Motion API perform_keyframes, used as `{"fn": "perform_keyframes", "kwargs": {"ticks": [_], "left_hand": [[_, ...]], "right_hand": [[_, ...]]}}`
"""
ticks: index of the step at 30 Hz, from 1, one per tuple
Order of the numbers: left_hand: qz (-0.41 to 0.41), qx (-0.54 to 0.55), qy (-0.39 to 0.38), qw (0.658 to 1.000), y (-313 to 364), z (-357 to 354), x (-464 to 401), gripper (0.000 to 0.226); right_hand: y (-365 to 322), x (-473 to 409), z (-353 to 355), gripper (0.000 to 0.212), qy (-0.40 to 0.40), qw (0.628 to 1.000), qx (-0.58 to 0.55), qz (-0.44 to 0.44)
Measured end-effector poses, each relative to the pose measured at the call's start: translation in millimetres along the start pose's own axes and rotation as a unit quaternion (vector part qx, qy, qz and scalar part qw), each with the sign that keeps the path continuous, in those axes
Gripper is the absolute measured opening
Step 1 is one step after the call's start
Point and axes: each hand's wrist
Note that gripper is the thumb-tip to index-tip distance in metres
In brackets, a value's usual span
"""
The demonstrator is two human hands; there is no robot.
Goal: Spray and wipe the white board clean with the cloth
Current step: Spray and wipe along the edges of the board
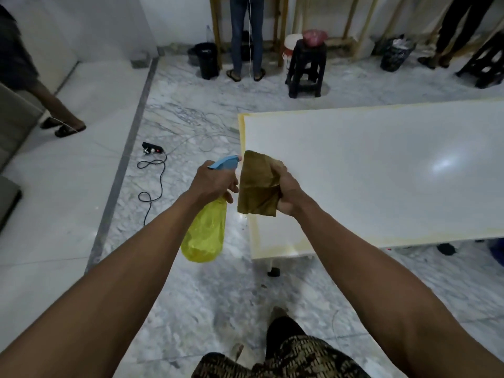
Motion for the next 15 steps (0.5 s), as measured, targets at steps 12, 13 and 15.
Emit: {"fn": "perform_keyframes", "kwargs": {"ticks": [12,13,15], "left_hand": [[0.045,-0.026,0.025,0.998,-2,55,-71,0.026],[0.046,-0.028,0.027,0.998,-1,60,-84,0.024],[0.045,-0.035,0.027,0.998,2,67,-108,0.028]], "right_hand": [[-36,-69,-75,0.055,-0.034,0.999,-0.003,0.016],[-41,-81,-81,0.056,-0.03,0.999,0.008,0.015],[-49,-105,-89,0.057,-0.023,0.999,0.019,0.011]]}}
Point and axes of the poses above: each hand's wrist, its own x-axis away from the middle knuckle, its own z-axis out of the back of the hand, y = z × x, and after that the axes turned 6 degrees about -x, right-handed
